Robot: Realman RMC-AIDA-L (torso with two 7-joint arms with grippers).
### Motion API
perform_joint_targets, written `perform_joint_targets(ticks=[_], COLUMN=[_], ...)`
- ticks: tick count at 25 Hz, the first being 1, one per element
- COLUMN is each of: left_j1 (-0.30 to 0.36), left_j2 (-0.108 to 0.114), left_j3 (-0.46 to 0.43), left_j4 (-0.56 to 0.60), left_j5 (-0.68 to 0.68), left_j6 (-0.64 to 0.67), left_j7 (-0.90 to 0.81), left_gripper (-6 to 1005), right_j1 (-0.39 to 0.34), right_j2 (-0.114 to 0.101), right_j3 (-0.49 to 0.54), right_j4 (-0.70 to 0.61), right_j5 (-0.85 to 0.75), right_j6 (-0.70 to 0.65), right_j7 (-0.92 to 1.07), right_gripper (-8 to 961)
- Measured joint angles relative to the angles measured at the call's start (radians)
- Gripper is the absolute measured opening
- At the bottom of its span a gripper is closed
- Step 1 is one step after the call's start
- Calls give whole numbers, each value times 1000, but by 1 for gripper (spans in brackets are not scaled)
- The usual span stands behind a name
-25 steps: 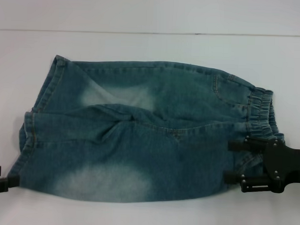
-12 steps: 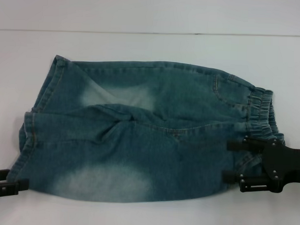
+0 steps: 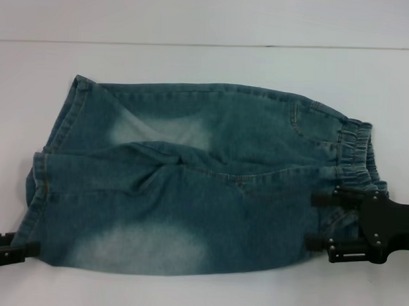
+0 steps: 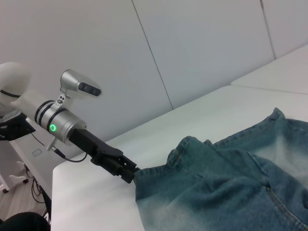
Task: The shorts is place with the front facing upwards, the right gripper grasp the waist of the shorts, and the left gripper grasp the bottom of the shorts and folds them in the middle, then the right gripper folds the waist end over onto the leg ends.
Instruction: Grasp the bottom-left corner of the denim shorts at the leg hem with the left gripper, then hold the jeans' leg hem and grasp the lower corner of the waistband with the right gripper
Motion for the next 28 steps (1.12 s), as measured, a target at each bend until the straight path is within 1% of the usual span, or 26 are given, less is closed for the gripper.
perform_joint_targets(ticks=[4, 9, 12, 18, 23, 25, 28], left_j1=[0, 0, 0, -10, -20, -22, -30], left_j2=[-1, -2, -5, -7, -8, -8, -8], left_j3=[0, 13, 20, 22, 23, 23, 20], left_j4=[0, 0, 0, 3, 7, 8, 9], left_j5=[0, 0, 0, 0, -1, -1, -6], left_j6=[-2, -12, -23, -4, 27, 33, 35], left_j7=[3, 4, 6, 3, -9, -11, -14], left_gripper=[688, 450, 248, 124, 20, 12, 0], right_j1=[-1, -1, 1, -2, -1, 1, 11], right_j2=[1, -1, -2, -3, -4, -5, -16], right_j3=[5, 5, 5, 14, 50, 68, 85], right_j4=[1, 8, 14, 15, 15, 15, 8], right_j5=[0, 1, 2, 6, 7, 6, 6], right_j6=[0, 0, 0, -2, -2, -6, -7], right_j7=[-3, -4, -4, -5, 3, 12, 70], right_gripper=[953, 947, 943, 936, 930, 927, 923])
